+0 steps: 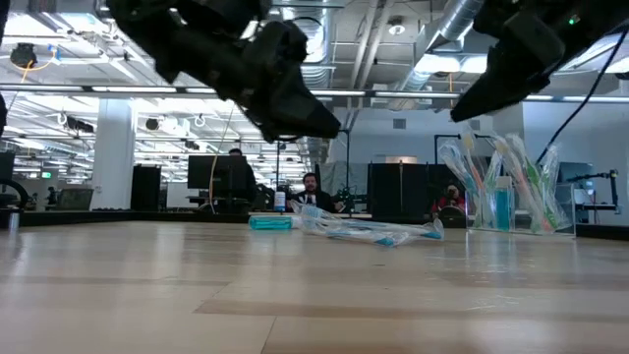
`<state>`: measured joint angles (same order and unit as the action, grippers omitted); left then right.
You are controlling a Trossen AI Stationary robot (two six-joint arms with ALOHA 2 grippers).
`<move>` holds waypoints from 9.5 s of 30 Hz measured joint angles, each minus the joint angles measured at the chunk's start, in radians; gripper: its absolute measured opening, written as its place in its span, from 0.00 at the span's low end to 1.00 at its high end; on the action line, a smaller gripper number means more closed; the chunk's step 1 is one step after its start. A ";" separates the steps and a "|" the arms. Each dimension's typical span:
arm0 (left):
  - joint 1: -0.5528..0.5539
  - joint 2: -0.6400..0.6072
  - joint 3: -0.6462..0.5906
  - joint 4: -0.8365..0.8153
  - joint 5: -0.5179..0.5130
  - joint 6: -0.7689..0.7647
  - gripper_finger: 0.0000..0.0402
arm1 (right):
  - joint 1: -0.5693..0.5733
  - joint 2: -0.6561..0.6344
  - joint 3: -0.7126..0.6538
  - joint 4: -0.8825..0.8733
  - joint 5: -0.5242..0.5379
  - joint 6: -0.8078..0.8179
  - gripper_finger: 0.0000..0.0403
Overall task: Pick & Place toothbrushing station
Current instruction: Put the blue toothbrush into the transparent organizer
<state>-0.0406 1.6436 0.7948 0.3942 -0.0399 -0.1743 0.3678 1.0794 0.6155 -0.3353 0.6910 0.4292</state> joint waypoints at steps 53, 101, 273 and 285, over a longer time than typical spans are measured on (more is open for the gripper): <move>-0.003 -0.238 -0.263 0.235 -0.125 -0.044 0.18 | -0.221 0.578 0.000 0.498 -0.430 -0.097 0.08; -0.003 -0.237 -0.263 0.505 -0.141 -0.021 0.18 | -0.096 0.101 0.000 0.612 -0.213 -0.325 0.00; 0.009 -0.113 -0.123 0.652 0.019 0.091 0.01 | -0.236 0.244 0.196 0.629 -0.551 -0.391 0.31; 0.008 -0.113 -0.123 0.611 0.019 0.091 0.01 | -0.266 0.366 0.349 0.481 -0.616 -0.368 0.22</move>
<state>-0.0322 1.5311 0.6720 1.0053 -0.0208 -0.0837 0.1017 1.4450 0.9644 0.1462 0.0750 0.0616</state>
